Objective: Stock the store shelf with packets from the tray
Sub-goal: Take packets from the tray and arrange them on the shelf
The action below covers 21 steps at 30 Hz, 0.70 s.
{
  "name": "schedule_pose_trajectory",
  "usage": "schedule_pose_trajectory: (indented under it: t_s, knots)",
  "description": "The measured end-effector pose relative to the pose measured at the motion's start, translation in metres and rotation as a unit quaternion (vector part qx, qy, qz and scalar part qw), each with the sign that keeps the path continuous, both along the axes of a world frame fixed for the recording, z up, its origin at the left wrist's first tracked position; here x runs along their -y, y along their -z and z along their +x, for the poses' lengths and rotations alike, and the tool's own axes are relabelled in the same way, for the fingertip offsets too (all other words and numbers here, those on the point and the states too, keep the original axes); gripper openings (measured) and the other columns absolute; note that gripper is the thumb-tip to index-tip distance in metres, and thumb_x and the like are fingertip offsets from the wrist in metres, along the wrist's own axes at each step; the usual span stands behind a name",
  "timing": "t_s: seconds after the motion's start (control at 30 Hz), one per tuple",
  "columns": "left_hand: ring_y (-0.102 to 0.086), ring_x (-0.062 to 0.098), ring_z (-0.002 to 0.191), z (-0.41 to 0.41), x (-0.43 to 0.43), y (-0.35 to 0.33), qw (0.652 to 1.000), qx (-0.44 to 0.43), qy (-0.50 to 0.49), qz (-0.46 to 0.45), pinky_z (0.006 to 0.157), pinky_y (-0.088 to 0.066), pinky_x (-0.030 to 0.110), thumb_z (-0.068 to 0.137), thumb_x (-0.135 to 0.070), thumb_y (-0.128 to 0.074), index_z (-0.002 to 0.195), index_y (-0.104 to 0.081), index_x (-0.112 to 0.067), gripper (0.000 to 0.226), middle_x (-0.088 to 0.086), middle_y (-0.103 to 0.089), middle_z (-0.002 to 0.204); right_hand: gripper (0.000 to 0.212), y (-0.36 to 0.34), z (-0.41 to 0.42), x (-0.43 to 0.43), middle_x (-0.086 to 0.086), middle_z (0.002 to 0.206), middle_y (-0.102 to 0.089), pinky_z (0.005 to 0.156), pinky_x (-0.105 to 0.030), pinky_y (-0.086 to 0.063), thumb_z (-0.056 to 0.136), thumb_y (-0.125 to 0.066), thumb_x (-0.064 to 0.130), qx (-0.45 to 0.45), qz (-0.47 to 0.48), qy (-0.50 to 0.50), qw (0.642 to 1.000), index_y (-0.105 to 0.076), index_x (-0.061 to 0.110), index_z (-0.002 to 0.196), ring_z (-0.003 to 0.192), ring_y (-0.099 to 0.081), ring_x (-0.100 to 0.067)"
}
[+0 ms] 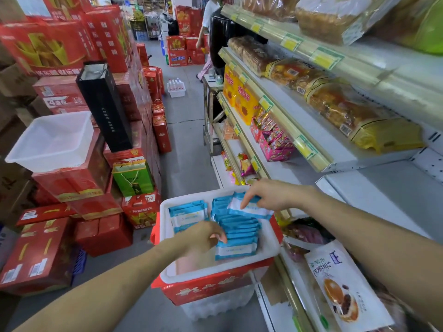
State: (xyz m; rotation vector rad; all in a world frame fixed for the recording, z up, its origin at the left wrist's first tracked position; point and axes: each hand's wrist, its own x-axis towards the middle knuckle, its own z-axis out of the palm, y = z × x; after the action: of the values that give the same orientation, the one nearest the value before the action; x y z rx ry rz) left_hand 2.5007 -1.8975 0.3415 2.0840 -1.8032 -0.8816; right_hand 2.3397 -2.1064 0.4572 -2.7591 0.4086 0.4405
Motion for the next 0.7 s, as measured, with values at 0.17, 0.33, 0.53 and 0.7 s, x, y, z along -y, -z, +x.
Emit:
schedule_pose_trajectory:
  t_s: [0.17,0.33,0.53,0.7]
  knots:
    - [-0.057,0.016,0.124,-0.013,0.012,0.0,0.996,0.029,0.089,0.003,0.113,-0.041,0.028,0.095,-0.005,-0.06,0.125,-0.073,-0.022,0.037,-0.002,-0.061,0.136,0.051,-0.019,-0.025,0.025,0.006,0.127,-0.066,0.066,-0.021,-0.044,0.096,-0.055,0.0,0.028,-0.026,0.041,0.998,-0.075,0.039,0.121,0.092,-0.06,-0.005]
    - [-0.057,0.021,0.124,-0.026,0.019,-0.004,0.99,0.056,0.129,0.018,0.109,-0.041,0.027,0.094,-0.003,-0.06,0.129,-0.072,-0.022,0.041,0.001,-0.059,0.136,0.048,-0.02,-0.042,0.024,0.001,0.12,-0.065,0.065,-0.025,-0.042,0.098,-0.055,0.004,0.021,-0.032,0.067,0.997,-0.073,0.042,0.123,0.086,-0.056,-0.005]
    - [-0.043,0.027,0.139,-0.047,0.029,0.003,0.967,0.147,0.189,0.086,0.118,-0.035,0.038,0.101,-0.01,-0.058,0.143,-0.062,-0.027,0.045,0.002,-0.052,0.152,0.049,-0.021,-0.048,0.012,0.016,0.113,-0.054,0.057,-0.013,-0.036,0.098,-0.056,0.004,0.031,-0.02,0.079,0.996,-0.073,0.04,0.126,0.075,-0.05,0.018]
    - [-0.047,0.027,0.133,-0.052,0.035,0.005,0.957,0.188,0.202,0.09,0.104,-0.046,0.039,0.102,-0.011,-0.053,0.142,-0.059,-0.038,0.048,-0.001,-0.057,0.146,0.052,-0.025,-0.047,0.004,0.015,0.113,-0.051,0.061,0.001,-0.036,0.096,-0.054,-0.001,0.043,0.008,0.079,0.996,-0.074,0.036,0.125,0.077,-0.043,0.034]
